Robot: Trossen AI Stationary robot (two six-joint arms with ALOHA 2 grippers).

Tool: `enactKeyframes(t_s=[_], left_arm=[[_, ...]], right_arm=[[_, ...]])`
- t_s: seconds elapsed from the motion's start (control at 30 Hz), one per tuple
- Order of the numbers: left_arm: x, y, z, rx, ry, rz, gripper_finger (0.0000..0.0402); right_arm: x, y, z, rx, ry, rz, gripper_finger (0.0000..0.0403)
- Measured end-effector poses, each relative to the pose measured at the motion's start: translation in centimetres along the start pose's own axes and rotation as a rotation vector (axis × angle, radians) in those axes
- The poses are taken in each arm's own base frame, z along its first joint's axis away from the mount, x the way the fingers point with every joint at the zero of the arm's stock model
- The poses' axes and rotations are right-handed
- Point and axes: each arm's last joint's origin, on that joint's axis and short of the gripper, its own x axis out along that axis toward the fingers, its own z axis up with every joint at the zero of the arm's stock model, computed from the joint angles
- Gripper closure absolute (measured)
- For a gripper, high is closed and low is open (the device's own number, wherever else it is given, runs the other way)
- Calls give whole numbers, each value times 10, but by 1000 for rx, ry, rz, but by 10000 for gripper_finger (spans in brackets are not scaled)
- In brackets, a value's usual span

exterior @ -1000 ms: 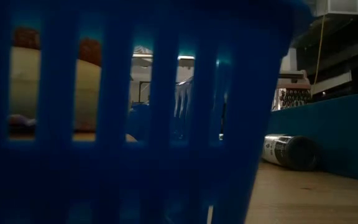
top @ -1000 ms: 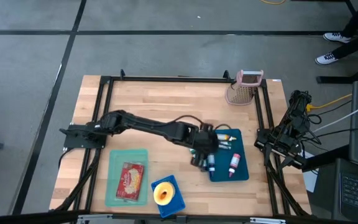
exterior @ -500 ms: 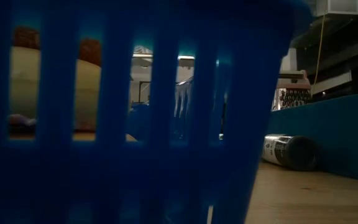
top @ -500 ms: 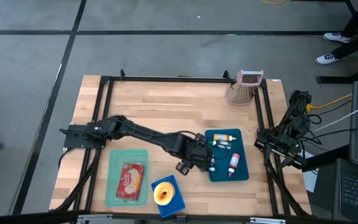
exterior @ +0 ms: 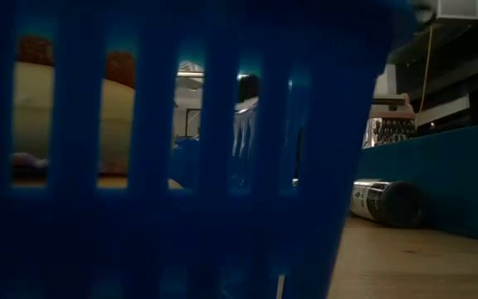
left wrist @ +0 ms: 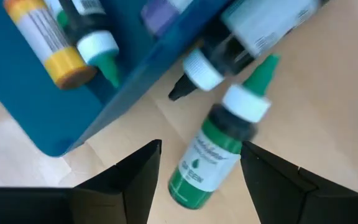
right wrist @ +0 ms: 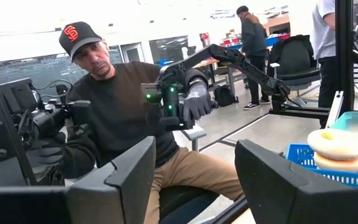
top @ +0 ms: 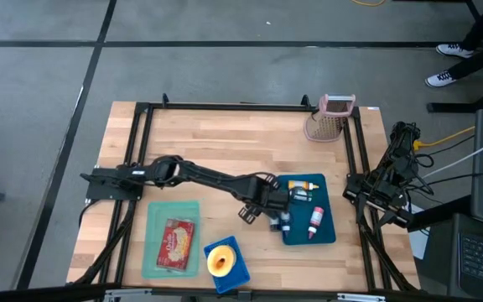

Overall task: Pick & Place Food Item
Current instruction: Put the green food coloring bottle into the dark blue bin

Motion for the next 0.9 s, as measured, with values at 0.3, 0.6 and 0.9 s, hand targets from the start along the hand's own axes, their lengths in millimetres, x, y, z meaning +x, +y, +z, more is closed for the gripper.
enactKeyframes(t_s=[0.3,0.6,0.9], left_arm=[[28,7,-9,-3,38,-73,189],[42,0,-10,-35,48,-134,191],[47,-9,-6,-105,42,-195,251]], right_arm=[[0,0,0,1,2,-1,186],[0,0,0,2,2,-1,186],[0,0,0,4,2,-1,186]])
